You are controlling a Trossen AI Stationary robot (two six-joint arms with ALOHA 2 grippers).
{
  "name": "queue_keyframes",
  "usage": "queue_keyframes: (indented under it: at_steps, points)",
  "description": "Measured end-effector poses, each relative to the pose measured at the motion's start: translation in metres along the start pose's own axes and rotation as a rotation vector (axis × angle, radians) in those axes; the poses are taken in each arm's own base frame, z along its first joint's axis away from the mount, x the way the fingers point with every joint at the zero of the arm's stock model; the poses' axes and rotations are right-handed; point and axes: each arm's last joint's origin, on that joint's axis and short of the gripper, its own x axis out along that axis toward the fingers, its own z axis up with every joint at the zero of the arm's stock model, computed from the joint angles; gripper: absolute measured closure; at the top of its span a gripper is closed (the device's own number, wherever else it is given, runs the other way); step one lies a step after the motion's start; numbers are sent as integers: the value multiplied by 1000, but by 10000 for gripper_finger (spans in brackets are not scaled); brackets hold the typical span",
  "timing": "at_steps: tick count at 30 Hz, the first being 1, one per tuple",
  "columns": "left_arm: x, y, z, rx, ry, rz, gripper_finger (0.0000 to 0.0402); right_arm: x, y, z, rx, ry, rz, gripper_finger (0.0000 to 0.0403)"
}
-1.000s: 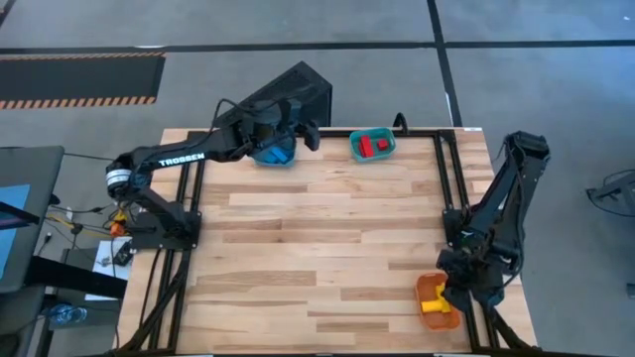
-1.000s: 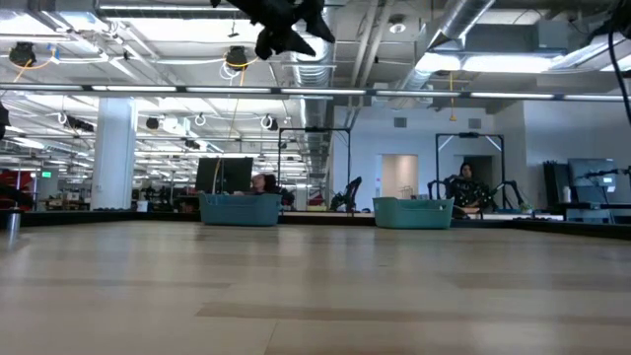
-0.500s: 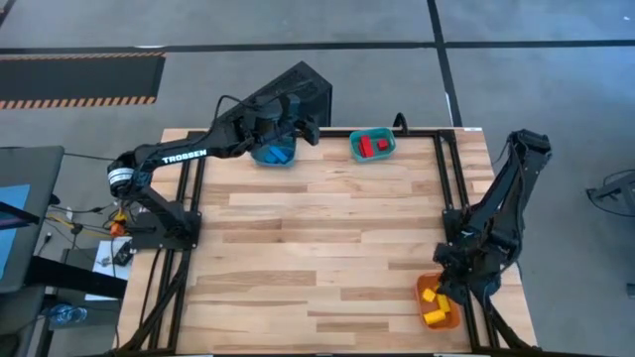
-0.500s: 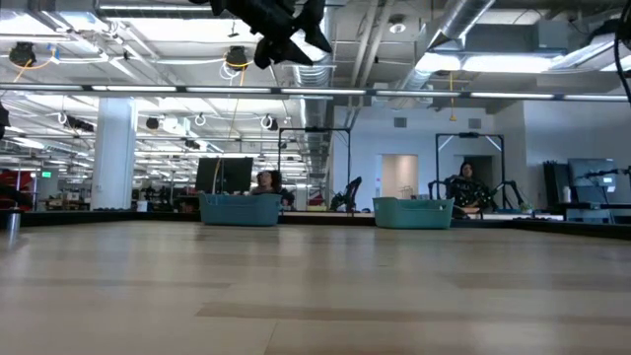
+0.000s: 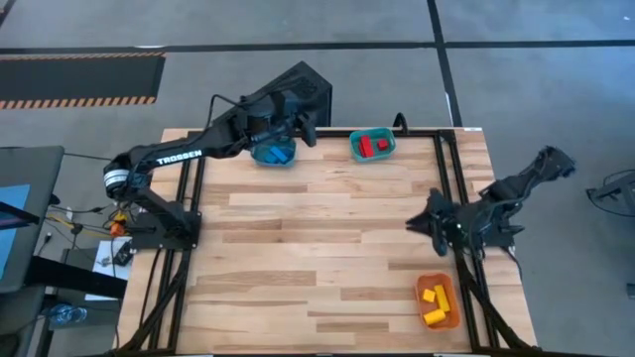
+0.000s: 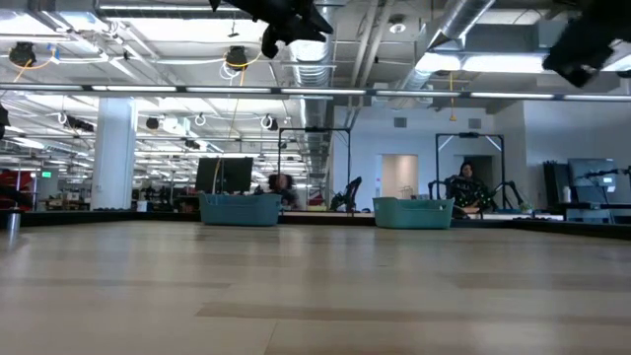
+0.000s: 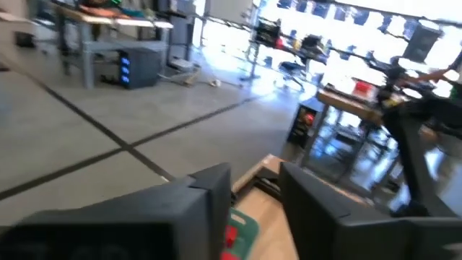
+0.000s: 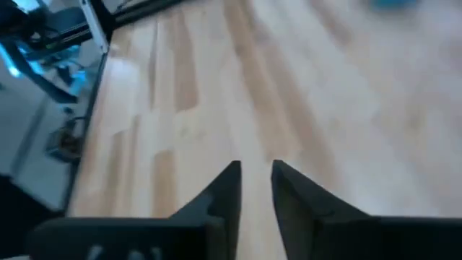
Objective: Sort & place blocks by color
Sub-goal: Return to Home Position
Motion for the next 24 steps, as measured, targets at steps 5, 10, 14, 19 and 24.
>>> queue_keyframes:
  at_steps: [5, 10, 14, 19, 24]
  points:
    - [-16, -1, 10, 39, 18, -53, 377, 6, -3, 23, -251, -142, 6, 352]
    - [-42, 0, 25, 146, 3, -55, 393, 25, -4, 50, -298, -273, 38, 396]
    - [-56, 1, 30, 203, 23, -54, 396, 46, -10, 75, -356, -381, 99, 387]
    - [-63, 1, 31, 239, 46, -104, 400, 64, -21, 106, -407, -578, 247, 390]
    - [-63, -2, 31, 248, 45, -202, 401, 62, -30, 116, -346, -654, 269, 396]
